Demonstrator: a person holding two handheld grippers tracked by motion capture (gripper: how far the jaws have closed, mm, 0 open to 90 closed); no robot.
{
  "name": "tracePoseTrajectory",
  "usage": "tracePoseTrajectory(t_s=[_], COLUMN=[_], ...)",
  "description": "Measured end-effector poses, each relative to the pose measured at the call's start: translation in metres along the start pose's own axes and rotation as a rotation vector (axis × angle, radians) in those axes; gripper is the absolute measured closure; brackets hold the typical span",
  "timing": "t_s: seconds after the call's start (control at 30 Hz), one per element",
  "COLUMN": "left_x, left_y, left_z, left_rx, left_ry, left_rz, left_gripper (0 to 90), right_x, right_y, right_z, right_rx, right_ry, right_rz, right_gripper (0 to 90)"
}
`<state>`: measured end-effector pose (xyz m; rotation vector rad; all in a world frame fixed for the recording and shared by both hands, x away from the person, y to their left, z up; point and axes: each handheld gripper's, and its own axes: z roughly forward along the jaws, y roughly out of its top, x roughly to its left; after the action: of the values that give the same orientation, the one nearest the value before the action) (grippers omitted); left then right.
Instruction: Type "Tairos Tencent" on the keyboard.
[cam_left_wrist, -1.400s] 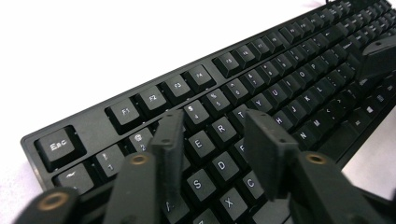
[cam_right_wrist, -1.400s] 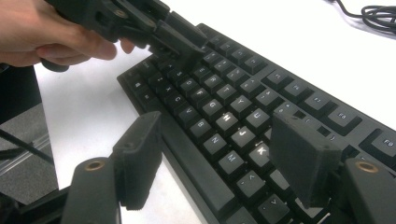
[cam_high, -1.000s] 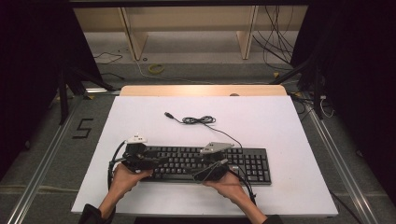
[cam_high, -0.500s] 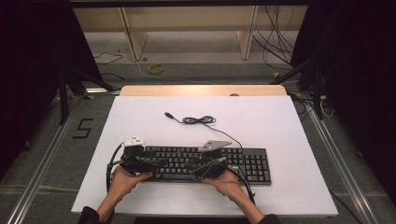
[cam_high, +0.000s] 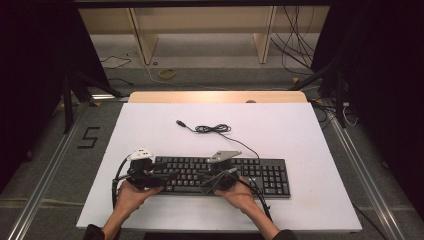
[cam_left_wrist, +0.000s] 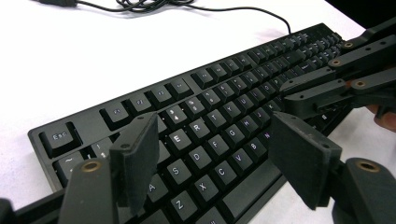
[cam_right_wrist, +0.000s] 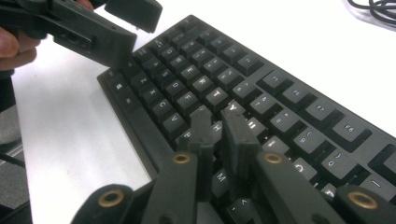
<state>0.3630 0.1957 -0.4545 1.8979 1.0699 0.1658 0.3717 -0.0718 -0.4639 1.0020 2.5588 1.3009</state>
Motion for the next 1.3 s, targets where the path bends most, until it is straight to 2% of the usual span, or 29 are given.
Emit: tracePoseTrajectory(t_s=[0.17, 0.87, 1.3], left_x=[-0.001, -0.004, -0.003], left_y=[-0.003, -0.012, -0.013], left_z=[-0.002, -0.003, -0.003], left_rx=[-0.005, -0.004, 0.001], left_ry=[-0.008, -0.018, -0.017], left_rz=[-0.002, 0.006, 0.004], left_gripper=[32.7, 32.5, 32.5], right_x=[0.001, 0.005, 0.005], right_y=[-0.001, -0.006, -0.009], right_z=[0.004, 0.017, 0.019], right_rx=[0.018, 0.073, 0.075], right_ry=[-0.001, -0.004, -0.008], right_rz=[-0.01, -0.028, -0.028], right_gripper=[87.2, 88.3, 90.0])
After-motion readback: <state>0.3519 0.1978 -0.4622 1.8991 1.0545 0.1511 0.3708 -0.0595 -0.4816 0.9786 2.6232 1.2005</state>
